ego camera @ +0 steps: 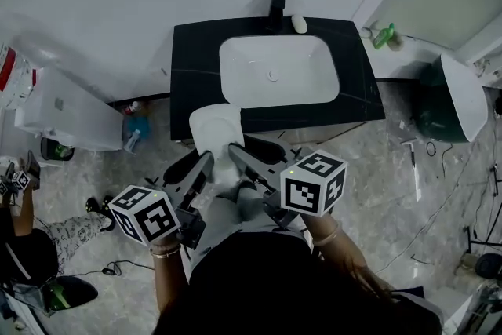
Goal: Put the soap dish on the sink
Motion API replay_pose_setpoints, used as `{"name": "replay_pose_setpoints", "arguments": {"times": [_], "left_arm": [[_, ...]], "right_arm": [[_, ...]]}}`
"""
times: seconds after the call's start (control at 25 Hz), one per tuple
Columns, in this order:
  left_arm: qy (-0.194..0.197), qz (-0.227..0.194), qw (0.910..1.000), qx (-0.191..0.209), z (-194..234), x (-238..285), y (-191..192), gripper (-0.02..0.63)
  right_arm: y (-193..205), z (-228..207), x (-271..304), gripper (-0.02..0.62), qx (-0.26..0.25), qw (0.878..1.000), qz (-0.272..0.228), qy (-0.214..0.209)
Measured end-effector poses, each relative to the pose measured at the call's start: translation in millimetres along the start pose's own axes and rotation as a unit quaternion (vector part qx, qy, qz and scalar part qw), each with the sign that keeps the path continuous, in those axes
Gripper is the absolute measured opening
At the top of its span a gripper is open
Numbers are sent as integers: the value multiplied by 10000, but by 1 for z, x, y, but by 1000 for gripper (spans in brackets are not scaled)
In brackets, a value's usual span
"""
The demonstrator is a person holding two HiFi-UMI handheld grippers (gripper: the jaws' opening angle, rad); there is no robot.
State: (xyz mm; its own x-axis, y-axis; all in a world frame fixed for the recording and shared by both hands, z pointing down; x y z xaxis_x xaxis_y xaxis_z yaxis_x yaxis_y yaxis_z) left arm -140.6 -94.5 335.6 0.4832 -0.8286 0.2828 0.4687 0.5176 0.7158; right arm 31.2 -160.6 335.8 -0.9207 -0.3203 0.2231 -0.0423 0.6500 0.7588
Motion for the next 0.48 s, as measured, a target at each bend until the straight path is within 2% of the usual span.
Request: {"name": "replay_pose_setpoints", "arguments": {"times": [0.48], "left_arm": [[-266, 387, 9987, -221, 80, 58, -39, 105]], "right_arm": [[-23, -62, 85, 120, 146, 9991, 377, 138]]}}
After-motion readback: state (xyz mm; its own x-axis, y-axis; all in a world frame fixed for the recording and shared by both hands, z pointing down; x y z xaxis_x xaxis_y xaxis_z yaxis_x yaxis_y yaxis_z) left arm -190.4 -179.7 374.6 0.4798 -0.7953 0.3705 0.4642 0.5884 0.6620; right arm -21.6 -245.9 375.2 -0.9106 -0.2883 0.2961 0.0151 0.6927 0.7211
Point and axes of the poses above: the fingertips, and each gripper's own axes: x forward along the fingers, z to its left, y out of its underside, the point moved 8 cm from there along -x, backward along the fingers, and after that the axes turned 3 degrees about -z, right-handed, at the moved point
